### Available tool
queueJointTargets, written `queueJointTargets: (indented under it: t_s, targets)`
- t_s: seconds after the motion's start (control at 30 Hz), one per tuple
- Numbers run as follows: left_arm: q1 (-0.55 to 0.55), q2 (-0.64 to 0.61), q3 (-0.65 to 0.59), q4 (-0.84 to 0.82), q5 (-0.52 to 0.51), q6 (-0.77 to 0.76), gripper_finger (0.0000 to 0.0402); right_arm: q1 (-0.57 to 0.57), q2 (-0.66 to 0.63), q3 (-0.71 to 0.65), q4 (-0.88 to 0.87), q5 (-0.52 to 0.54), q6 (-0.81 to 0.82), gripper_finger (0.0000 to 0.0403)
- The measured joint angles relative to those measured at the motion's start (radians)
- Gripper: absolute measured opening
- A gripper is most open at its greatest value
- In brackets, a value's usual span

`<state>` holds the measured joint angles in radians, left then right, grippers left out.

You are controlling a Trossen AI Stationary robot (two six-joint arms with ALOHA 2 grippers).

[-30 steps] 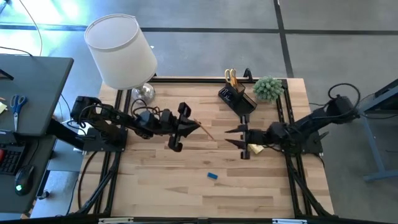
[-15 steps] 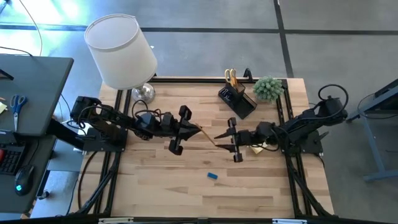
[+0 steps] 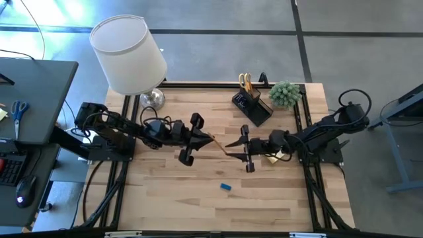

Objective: Pick and place office supplies into organizer
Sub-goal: Put the orange pencil into the desk organizer

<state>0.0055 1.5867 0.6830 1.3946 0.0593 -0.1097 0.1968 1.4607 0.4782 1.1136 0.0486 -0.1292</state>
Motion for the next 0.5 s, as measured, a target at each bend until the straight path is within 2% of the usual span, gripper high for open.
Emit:
queueJointTargets:
  t_s: [0.17, 0.33, 0.5]
  targets:
    - [0.0, 0.0, 0.0, -0.005, 0.0, 0.001, 0.0, 0.0, 0.0, 0.0, -0.007, -0.054, 0.033, 0.0129]
    - [0.0, 0.0, 0.0, -0.015, 0.001, 0.001, 0.0001, 0.0, 0.0, 0.0, -0.007, -0.019, 0.054, 0.0129]
    - [0.0, 0.0, 0.0, -0.019, 0.003, 0.001, 0.0001, 0.0, 0.0, 0.0, -0.008, -0.037, 0.099, 0.0129]
